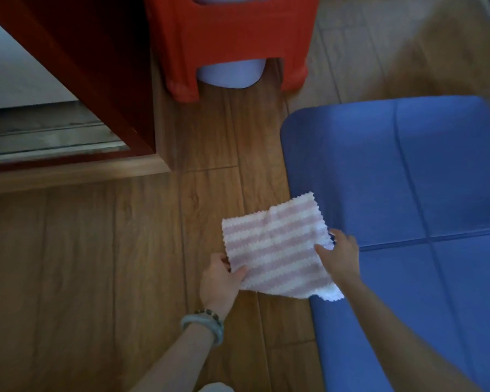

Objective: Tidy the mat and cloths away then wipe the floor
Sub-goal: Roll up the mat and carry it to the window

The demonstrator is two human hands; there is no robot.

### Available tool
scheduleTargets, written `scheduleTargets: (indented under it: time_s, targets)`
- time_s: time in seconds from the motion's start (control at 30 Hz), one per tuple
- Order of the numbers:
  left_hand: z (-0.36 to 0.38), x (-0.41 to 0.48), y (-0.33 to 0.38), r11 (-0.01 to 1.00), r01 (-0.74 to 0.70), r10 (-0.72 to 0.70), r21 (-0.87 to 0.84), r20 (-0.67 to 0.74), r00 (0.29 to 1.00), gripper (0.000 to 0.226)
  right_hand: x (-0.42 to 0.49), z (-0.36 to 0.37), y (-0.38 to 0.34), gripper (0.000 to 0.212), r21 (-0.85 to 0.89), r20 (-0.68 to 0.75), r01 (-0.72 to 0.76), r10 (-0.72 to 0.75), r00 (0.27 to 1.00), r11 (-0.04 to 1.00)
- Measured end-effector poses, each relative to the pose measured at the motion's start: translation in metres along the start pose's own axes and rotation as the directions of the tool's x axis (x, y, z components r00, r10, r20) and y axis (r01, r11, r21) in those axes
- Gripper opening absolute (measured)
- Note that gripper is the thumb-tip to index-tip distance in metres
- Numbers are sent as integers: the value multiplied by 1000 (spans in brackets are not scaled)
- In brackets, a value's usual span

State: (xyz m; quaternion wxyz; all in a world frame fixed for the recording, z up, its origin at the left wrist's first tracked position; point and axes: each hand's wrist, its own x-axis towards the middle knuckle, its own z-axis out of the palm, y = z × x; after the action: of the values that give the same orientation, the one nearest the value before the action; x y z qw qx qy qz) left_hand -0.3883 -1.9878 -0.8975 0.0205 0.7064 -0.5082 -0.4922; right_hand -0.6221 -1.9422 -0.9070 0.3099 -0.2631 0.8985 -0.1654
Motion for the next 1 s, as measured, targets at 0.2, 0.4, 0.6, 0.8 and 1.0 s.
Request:
scheduleTargets:
  time_s: [0.2, 0.4, 0.6, 0.8, 1.0]
  targets:
    - [-4, 5, 10, 991, -120, 114, -59, -91, 989, 5, -13, 6, -10, 6, 75, 99, 57, -65, 993, 996]
    - [-76, -21, -16, 956, 47, -136, -291, -294, 946, 7, -82, 18, -46, 9, 212, 385, 82, -160, 909, 974]
    - [-136, -54, -35, 957, 182, -231, -226, -211, 950, 41, -130, 44, -62, 25, 274, 555, 26, -180, 812, 961]
    - [-174, -102, 11, 983, 91, -101, -162, -53, 993, 52, -157, -37, -84, 37, 302, 443, -18, -124, 888, 953]
    - [-240, -211, 170, 950, -239, 249, -202, 26, 968, 35, -230, -222, -174, 33, 493, 297, 1, -170, 940, 870]
